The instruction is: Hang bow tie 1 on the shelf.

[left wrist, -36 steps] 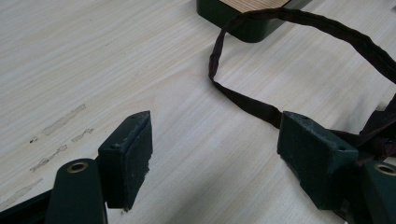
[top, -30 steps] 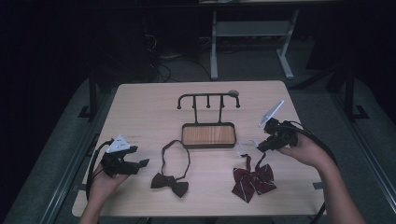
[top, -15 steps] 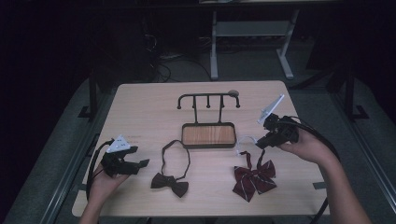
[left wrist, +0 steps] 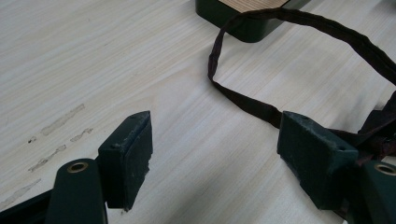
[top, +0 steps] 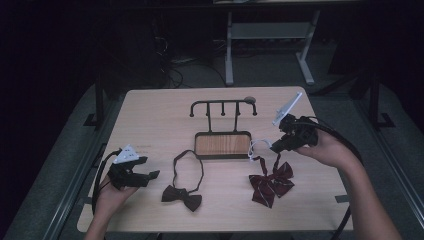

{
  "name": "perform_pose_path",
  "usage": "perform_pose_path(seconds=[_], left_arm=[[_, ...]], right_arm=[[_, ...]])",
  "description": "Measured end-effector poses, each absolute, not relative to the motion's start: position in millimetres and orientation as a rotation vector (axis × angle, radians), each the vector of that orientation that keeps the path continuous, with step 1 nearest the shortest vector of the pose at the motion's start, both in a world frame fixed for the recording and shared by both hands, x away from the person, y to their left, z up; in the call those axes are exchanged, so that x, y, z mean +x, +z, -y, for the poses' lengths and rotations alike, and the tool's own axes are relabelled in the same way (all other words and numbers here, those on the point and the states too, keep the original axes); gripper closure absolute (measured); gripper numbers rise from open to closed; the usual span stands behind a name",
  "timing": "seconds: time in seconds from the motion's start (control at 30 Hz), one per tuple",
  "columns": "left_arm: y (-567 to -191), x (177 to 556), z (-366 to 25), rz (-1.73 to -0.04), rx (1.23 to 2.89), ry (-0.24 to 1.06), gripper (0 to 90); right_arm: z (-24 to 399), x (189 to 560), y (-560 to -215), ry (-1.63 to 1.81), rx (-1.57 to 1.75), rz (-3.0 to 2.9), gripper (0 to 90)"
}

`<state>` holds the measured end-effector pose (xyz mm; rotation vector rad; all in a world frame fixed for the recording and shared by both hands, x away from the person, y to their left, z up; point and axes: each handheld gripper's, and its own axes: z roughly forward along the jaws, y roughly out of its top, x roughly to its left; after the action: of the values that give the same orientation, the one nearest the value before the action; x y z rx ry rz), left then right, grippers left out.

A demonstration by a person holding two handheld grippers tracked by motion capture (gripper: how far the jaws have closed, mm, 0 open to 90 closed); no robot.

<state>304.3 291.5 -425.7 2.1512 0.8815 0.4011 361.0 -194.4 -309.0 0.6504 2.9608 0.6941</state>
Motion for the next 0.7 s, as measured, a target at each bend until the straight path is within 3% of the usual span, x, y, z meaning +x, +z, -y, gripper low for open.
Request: perform_pose_path(seconds=[0.7], left_arm=[[-425.1, 304.1, -291.8, -0.881, 2.147, 0.397, 26.4]], right_arm=[[183.4, 379.2, -274.5, 0.678, 0.642, -2.935, 86.5]])
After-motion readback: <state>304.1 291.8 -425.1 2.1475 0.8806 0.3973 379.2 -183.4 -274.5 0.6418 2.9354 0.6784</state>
